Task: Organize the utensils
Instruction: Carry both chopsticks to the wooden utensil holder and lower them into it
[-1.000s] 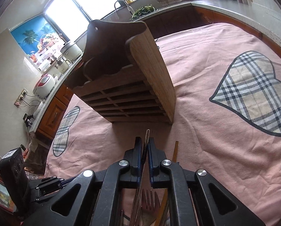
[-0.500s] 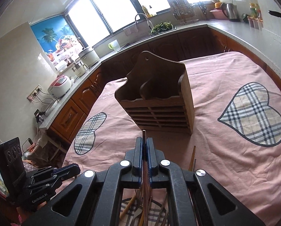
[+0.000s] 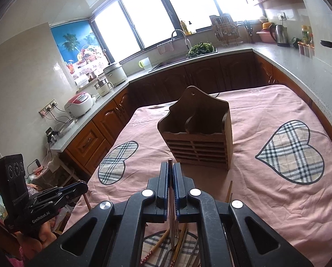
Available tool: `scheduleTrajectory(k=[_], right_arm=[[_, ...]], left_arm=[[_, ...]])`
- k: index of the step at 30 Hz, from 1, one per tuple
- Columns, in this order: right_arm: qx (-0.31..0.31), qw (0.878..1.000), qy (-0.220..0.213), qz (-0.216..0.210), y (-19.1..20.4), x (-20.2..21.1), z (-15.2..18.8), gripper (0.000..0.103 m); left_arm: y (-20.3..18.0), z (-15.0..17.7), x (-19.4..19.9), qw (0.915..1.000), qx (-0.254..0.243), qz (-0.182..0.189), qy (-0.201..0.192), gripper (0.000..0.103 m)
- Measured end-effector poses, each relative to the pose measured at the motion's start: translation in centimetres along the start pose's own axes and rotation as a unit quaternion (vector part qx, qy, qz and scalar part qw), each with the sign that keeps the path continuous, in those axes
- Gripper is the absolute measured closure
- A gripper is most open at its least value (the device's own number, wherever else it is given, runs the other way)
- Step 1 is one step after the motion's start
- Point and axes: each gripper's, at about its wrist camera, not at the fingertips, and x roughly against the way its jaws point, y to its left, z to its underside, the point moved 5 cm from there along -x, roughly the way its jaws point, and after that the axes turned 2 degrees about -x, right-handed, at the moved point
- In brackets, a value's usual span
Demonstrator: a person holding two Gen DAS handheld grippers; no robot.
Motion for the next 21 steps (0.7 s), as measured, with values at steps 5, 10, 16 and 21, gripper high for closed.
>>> scheduleTrajectory(k=[5,10,16,21], right_arm=[[0.002,1.000,-0.018,-0.002,0.3,0.9,-0.7,0.099],[-0.001,0.999,-0.040,0.001,0.0,1.5,-1.9,0.099],[-0.011,0.997,-0.074,0.008,-0.8,2.2,-4.2,0.099],[-0.022,0.993,-0.114,0.016,-1.8,3.0,-7.1,0.099]], left_arm=[[0.2,-1.1,1.1,0.9996,0.004,-0.006,-0.027,0.099],[0.7,-2.8,1.5,0.9983,0.017,-0.002,-0.056,0.099],[1.1,-6.4,1.6,0.9947,0.032,0.005,-0.098,0.099],[1.4,-10.0,1.2,0.9904,0.039,0.002,-0.132,0.099]])
